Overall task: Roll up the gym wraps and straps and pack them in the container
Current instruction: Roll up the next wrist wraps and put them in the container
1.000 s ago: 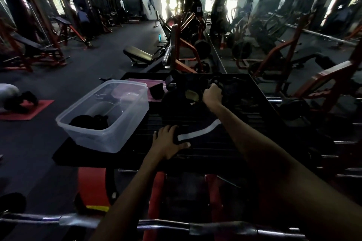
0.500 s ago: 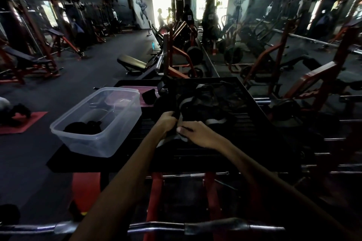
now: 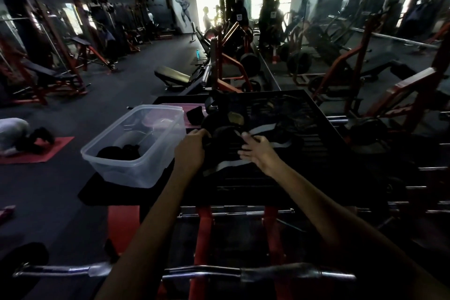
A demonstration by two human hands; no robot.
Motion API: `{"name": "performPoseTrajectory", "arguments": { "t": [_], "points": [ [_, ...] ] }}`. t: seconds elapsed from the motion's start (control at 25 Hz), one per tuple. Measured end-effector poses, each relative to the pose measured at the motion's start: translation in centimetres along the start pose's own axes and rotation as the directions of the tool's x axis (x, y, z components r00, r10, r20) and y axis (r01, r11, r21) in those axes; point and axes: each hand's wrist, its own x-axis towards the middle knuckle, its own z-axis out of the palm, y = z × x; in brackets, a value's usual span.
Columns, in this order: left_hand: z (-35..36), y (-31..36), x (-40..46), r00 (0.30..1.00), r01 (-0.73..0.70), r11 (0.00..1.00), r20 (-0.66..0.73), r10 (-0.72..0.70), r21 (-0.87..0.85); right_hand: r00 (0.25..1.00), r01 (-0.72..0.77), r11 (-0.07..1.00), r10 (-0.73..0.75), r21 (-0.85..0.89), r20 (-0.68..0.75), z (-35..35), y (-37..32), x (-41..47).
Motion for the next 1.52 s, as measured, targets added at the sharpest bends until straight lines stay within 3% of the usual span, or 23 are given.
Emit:
{"name": "performPoseTrajectory", "arguments": {
  "t": [0.04,0.12,0.2,0.32,0.4,0.56,0.68,0.72,0.8,0.88,0.92,1.04,1.08,1.16,1.24,1.28,1.32,1.4,1.52],
  "points": [
    [0.1,-0.1,-0.4,0.998,-0.051,0.998,0.041,0.053,-0.042,0.998,-0.069,0.971,0.068,0.23,0.014,0.2,-0.3,0.5],
    [0.3,-0.7,-1.2,0.977,-0.127,0.972,0.143,0.157,-0.199,0.993,-0.081,0.864,0.113,0.497,-0.034,0.6,-1.1,1.4],
    [0.8,-1.4,-1.8,0.937,-0.065,0.935,0.301,0.178,-0.349,0.98,-0.053,0.801,0.155,0.597,-0.122,0.9,-1.7,2.0],
    [0.2,-1.4,-2.7,0.852,0.296,0.838,0.524,-0.014,-0.459,0.965,-0.113,0.865,0.213,0.488,-0.154,1.3,-1.9,2.5],
    [0.2,-1.8,-2.4,0.852,0.416,0.798,0.494,-0.175,-0.436,0.975,-0.148,0.878,0.208,0.456,-0.082,1.4,-2.1,2.5],
    [0.7,-3.0,-1.8,0.897,0.367,0.877,0.368,-0.245,-0.31,0.991,-0.13,0.872,0.129,0.473,0.035,0.9,-2.6,1.9],
    [0.0,-2.5,-1.1,0.869,0.409,0.81,0.45,-0.205,-0.42,0.999,-0.049,0.882,0.042,0.468,0.025,0.7,-2.1,2.0],
    [-0.3,-2.1,-1.0,0.851,0.424,0.793,0.493,-0.183,-0.438,1.0,-0.003,0.914,0.012,0.405,-0.022,0.7,-1.8,2.1],
    [-0.2,-1.6,-0.4,0.819,0.402,0.853,0.547,-0.173,-0.332,0.993,0.084,0.974,-0.064,0.212,-0.101,0.6,-1.4,2.6],
    [0.3,-1.2,0.1,0.811,0.407,0.869,0.549,-0.201,-0.283,0.984,0.147,0.988,-0.141,0.047,-0.109,1.1,-1.3,2.3],
    [0.4,-0.7,0.2,0.818,0.451,0.808,0.538,-0.204,-0.38,0.984,0.16,0.987,-0.158,0.017,-0.079,1.4,-1.3,2.0],
    [1.2,0.4,0.9,0.841,0.541,0.454,0.463,-0.281,-0.708,0.994,0.103,0.995,-0.103,0.007,0.032,2.6,-0.9,0.3],
    [1.6,0.6,0.9,0.847,0.529,0.426,0.427,-0.316,-0.734,0.994,0.093,0.995,-0.092,-0.023,0.051,2.9,-0.7,-0.3],
    [2.6,0.6,0.8,0.859,0.506,0.514,0.346,-0.378,-0.693,0.99,0.134,0.976,-0.124,-0.171,0.066,3.1,-0.4,-1.2],
    [2.8,0.8,1.0,0.855,0.514,0.537,0.353,-0.379,-0.669,0.97,0.242,0.866,-0.224,-0.438,0.092,3.2,-0.3,-1.9],
    [2.4,1.1,1.1,0.843,0.536,0.489,0.403,-0.357,-0.688,0.957,0.29,0.803,-0.248,-0.521,0.15,3.6,-0.5,-2.3],
    [2.2,1.1,1.5,0.824,0.565,0.433,0.453,-0.34,-0.702,0.946,0.321,0.779,-0.234,-0.538,0.225,3.9,-0.7,-2.8],
    [1.8,1.0,2.0,0.794,0.604,0.331,0.515,-0.322,-0.725,0.938,0.291,0.842,-0.159,-0.453,0.307,4.7,-1.4,-3.7],
    [1.7,0.8,1.5,0.787,0.605,0.201,0.542,-0.294,-0.77,0.975,0.219,0.946,-0.202,-0.241,0.095,4.9,-1.8,-3.4]
  ]
}}
